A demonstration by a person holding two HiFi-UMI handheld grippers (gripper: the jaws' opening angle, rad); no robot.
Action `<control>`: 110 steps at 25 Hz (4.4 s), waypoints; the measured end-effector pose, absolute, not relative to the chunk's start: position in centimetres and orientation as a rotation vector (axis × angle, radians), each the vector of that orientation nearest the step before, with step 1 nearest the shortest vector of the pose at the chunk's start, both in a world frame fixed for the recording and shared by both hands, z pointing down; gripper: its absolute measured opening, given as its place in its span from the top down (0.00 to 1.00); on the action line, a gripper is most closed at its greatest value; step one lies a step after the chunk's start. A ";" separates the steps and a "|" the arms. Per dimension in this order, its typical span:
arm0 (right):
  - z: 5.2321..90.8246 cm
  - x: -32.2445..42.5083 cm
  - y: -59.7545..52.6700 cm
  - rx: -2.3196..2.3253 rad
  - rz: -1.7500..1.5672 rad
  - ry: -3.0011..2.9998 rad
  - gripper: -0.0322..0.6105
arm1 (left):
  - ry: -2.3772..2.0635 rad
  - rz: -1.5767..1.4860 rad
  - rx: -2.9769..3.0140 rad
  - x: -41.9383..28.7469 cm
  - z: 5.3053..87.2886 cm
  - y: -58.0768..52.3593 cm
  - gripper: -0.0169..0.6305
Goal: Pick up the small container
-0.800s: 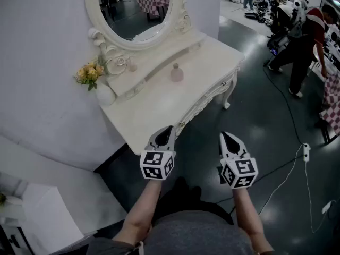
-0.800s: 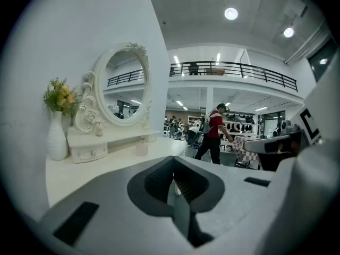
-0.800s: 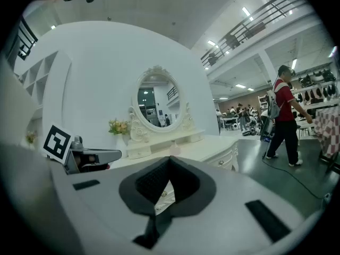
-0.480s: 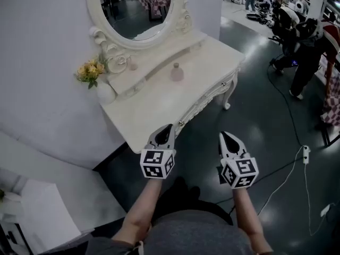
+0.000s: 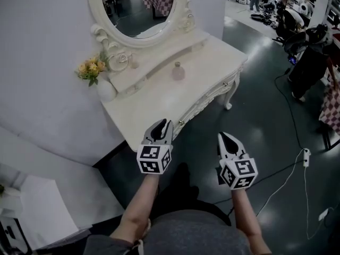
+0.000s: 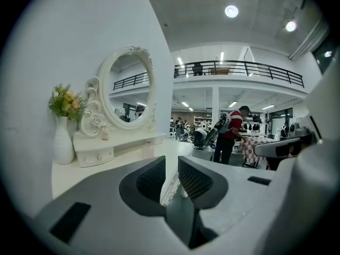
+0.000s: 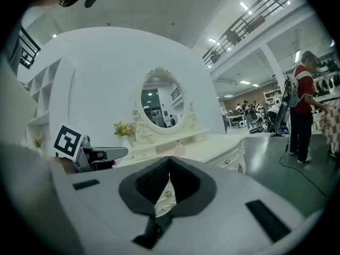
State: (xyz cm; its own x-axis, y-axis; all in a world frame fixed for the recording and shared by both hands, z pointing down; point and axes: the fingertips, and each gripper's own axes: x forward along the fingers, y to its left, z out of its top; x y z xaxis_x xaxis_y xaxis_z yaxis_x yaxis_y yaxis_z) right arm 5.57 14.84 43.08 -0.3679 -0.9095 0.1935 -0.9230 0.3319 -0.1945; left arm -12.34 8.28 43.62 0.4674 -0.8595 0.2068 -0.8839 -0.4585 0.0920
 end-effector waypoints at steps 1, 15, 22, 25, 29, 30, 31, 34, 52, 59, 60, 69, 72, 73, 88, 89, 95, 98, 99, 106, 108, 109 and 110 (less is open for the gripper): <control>43.1 5.6 14.7 1.735 0.426 -2.524 0.94 | -1.524 0.197 2.525 -12.4 43.6 8.0 0.87; 43.7 6.8 7.9 1.746 0.445 -2.516 0.94 | -1.574 0.223 2.497 -12.6 44.1 -0.8 0.70; 44.3 7.5 1.4 1.730 0.472 -2.507 0.94 | -1.583 0.239 2.487 -11.8 44.8 -7.3 0.63; 44.6 7.6 -1.4 1.722 0.482 -2.501 0.94 | -1.585 0.243 2.479 -11.5 45.2 -10.1 0.62; 45.0 7.7 -4.6 1.718 0.507 -2.489 0.94 | -1.575 0.270 2.464 -11.2 46.1 -13.6 0.61; 45.0 7.7 -5.3 1.718 0.512 -2.486 0.94 | -1.573 0.278 2.461 -11.1 46.2 -14.4 0.61; 45.1 7.7 -6.0 1.719 0.516 -2.483 0.94 | -1.570 0.285 2.459 -11.0 46.4 -15.1 0.61; 45.2 7.6 -8.0 1.718 0.521 -2.476 0.94 | -1.560 0.295 2.454 -10.8 46.8 -17.2 0.60; 45.5 7.3 -13.7 1.728 0.535 -2.448 0.94 | -1.497 0.368 2.463 -9.2 49.3 -24.2 0.60; 45.6 8.1 -14.8 1.735 0.539 -2.446 0.94 | -1.485 0.399 2.457 -8.1 50.2 -25.6 0.60; 45.6 8.3 -15.1 1.733 0.540 -2.448 0.94 | -1.487 0.405 2.454 -8.0 50.4 -25.9 0.60; 46.0 9.1 -18.2 1.667 0.556 -2.481 0.94 | -1.539 0.427 2.381 -7.7 51.8 -28.3 0.60; 46.3 9.3 -19.2 1.641 0.569 -2.491 0.94 | -1.543 0.463 2.366 -7.5 52.4 -28.8 0.60; 46.4 9.3 -19.5 1.633 0.573 -2.494 0.94 | -1.544 0.475 2.365 -7.4 52.5 -29.0 0.60; 47.4 10.0 -22.0 1.553 0.608 -2.514 0.94 | -1.558 0.552 2.358 -6.4 53.5 -31.1 0.71; 47.5 9.9 -22.1 1.550 0.609 -2.515 0.94 | -1.558 0.555 2.360 -6.3 53.5 -31.1 0.72; 47.8 9.9 -22.2 1.532 0.618 -2.520 0.94 | -1.564 0.560 2.371 -6.0 53.6 -31.1 0.76; 47.9 9.8 -22.4 1.522 0.623 -2.523 0.94 | -1.575 0.572 2.367 -6.0 53.6 -31.2 0.77; 47.8 9.7 -22.5 1.520 0.624 -2.525 0.94 | -1.578 0.576 2.365 -6.0 53.6 -31.2 0.77; 47.8 9.5 -22.7 1.509 0.629 -2.535 0.94 | -1.567 0.587 2.349 -6.1 53.7 -31.1 0.78; 47.7 9.7 -22.7 1.512 0.627 -2.535 0.94 | -1.565 0.572 2.334 -6.3 53.7 -31.1 0.78; 47.6 9.9 -22.8 1.515 0.627 -2.534 0.94 | -1.565 0.559 2.326 -6.3 53.6 -31.2 0.78; 47.6 10.0 -22.8 1.518 0.626 -2.533 0.94 | -1.565 0.548 2.322 -6.4 53.5 -31.2 0.78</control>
